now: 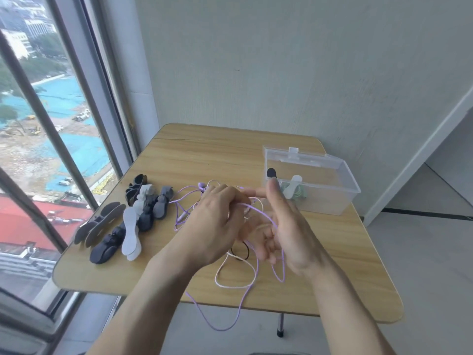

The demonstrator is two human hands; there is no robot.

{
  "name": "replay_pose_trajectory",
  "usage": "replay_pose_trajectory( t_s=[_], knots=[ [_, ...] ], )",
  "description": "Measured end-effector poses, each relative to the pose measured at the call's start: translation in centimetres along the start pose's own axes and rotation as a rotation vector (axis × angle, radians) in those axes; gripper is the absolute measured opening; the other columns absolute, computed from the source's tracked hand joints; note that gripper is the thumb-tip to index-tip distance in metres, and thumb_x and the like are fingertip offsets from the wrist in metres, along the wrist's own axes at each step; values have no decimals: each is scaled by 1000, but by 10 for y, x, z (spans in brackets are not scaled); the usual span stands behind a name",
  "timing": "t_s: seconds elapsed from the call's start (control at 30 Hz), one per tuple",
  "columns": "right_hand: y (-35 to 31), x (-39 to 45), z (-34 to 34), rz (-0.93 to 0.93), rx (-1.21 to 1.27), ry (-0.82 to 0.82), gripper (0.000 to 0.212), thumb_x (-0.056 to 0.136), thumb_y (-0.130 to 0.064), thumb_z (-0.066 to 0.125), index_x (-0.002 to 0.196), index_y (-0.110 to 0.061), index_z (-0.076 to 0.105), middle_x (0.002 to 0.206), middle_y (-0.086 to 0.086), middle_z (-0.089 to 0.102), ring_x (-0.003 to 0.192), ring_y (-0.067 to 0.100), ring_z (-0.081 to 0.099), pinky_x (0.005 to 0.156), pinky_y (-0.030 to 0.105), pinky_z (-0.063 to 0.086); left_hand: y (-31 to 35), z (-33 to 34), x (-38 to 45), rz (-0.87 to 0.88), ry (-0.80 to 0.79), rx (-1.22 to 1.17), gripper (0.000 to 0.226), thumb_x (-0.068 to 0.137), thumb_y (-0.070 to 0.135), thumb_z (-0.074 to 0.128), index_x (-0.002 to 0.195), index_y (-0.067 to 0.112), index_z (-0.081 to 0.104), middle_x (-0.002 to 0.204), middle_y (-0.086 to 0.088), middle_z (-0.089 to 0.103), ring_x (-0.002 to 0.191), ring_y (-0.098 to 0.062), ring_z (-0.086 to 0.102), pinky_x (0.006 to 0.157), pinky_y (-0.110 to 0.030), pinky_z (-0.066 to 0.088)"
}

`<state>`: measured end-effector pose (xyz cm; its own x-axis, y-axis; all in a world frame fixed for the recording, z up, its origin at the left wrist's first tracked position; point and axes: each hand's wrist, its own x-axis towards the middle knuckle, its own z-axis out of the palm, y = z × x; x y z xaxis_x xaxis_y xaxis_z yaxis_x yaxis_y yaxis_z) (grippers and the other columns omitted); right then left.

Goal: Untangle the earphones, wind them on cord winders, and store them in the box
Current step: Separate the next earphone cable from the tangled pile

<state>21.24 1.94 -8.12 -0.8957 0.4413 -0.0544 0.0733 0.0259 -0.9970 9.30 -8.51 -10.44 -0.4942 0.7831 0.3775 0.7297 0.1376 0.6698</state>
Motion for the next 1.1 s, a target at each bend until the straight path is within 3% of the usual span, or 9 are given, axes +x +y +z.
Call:
replay_pose_trajectory(
  t_s=[0.1,0.2,0.37,0.5,0.6,0.73,0.83,0.93,1.1],
  knots=[
    [8,6,0,-15,-215,97,34,96,-52,58,97,-20,68,50,-15,49,39,3,37,43,17,25,0,9,0,34,21,-2,16,90,10,45,96,21,55,94,9,56,95,-14,50,89,-13,35],
    [15,10,-15,-116,-459,159,44,100,-40,56,74,-8,70,50,-5,26,45,10,22,46,24,19,-1,6,1,-37,103,-43,25,92,0,51,102,23,53,95,11,59,85,-1,55,73,-9,40],
    [7,12,-30,-297,2,386,41,103,-30,52,70,-13,70,63,3,49,58,17,42,56,27,39,-14,1,1,-39,56,96,21,89,-1,57,90,18,67,85,8,61,77,-6,55,69,-16,42],
    [-3,10,-40,-347,640,272,46,98,-33,46,57,-15,58,84,7,64,83,29,67,83,43,58,-19,4,3,-47,80,198,12,86,11,58,86,18,67,84,9,65,84,-17,58,78,-38,48],
    [-6,7,-37,-335,824,285,46,101,-34,43,59,-17,48,67,1,48,58,20,50,65,34,54,-22,8,1,-21,17,290,13,82,18,60,84,23,71,84,15,65,88,-21,55,81,-43,47],
    [-9,3,-58,-373,905,387,47,106,-32,37,63,-20,50,68,-3,44,54,14,35,50,24,32,-28,4,-1,-140,-13,362,16,87,22,71,100,27,77,100,10,71,101,-24,53,91,-42,42],
    [-2,6,-75,-319,702,508,48,106,-29,40,62,-19,56,68,0,51,52,14,37,47,23,30,-32,-5,-2,-149,20,330,13,85,20,72,95,26,78,94,10,73,98,-23,56,89,-39,44],
    [13,10,-79,-212,74,599,46,105,-26,48,64,-16,65,64,-1,56,49,12,40,48,24,32,-26,-9,-3,-119,74,241,11,87,18,70,86,24,79,81,10,74,84,-12,58,80,-25,46],
    [22,8,-54,-28,-519,184,20,96,-42,62,94,-27,74,85,-11,75,81,0,67,79,19,51,-7,-11,-4,-116,97,47,15,93,15,66,89,21,79,75,7,72,74,9,58,66,-3,40]
  ],
)
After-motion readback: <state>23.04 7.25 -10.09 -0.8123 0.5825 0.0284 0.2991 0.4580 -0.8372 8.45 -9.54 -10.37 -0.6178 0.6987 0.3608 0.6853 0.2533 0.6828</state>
